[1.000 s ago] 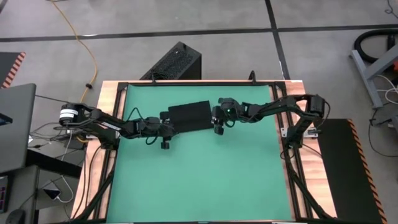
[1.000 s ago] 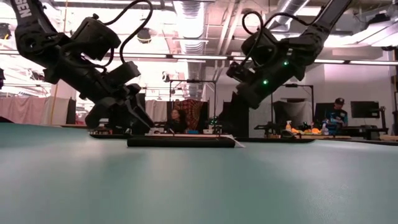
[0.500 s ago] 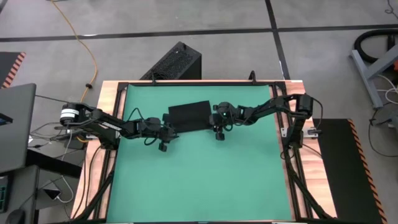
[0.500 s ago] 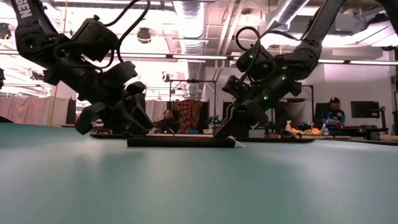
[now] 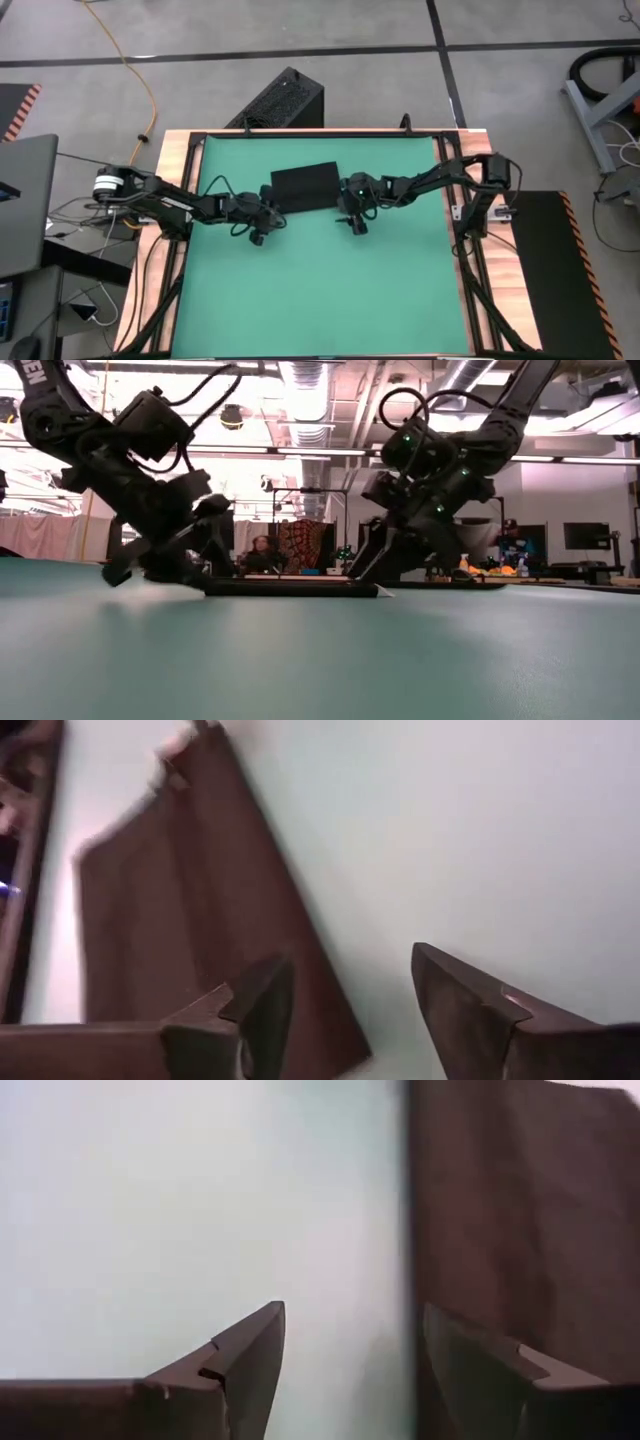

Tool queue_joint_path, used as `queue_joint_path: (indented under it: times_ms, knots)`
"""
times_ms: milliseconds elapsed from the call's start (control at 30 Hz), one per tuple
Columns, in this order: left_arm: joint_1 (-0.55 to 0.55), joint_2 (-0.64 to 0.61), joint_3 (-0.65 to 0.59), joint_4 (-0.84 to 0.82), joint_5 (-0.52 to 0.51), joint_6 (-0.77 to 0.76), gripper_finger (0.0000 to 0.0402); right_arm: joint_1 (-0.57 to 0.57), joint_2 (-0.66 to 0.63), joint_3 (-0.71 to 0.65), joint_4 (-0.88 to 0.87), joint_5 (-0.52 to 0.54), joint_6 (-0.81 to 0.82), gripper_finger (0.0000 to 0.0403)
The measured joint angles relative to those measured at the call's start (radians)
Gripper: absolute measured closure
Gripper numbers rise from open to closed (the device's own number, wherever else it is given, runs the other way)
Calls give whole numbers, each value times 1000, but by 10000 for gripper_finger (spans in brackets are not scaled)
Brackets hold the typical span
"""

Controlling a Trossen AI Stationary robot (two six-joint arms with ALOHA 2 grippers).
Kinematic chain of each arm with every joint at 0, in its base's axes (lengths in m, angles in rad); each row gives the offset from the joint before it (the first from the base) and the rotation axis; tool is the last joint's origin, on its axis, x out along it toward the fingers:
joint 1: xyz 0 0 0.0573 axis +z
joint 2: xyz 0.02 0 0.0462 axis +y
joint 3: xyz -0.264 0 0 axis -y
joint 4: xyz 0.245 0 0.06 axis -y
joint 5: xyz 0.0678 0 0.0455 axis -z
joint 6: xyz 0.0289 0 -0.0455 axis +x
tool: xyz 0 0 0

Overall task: Roll napkin
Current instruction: Roll the black table napkin

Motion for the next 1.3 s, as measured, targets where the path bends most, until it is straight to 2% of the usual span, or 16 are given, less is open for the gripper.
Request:
queue_joint_path:
  times_ms: [300, 667, 800, 900, 1100, 1300]
  knots:
    - [18, 3, 0, 30, -74, -29, 191, -25, 2, 0, 48, 18, -16, 138]
    - [95, 22, -14, 17, 31, -90, 191, -95, 54, 0, 41, 11, -3, 138]
    - [128, 80, -14, 62, 59, -101, 191, -112, 120, 2, 67, -42, 36, 138]
    - [153, 142, -14, 114, 75, -125, 192, -109, 167, 3, 78, -39, 61, 138]
    - [175, 254, -8, 192, 93, -146, 237, -105, 196, 5, 89, -38, 120, 151]
    - [175, 273, -8, 198, 84, -204, 307, -104, 192, 4, 85, 15, 143, 171]
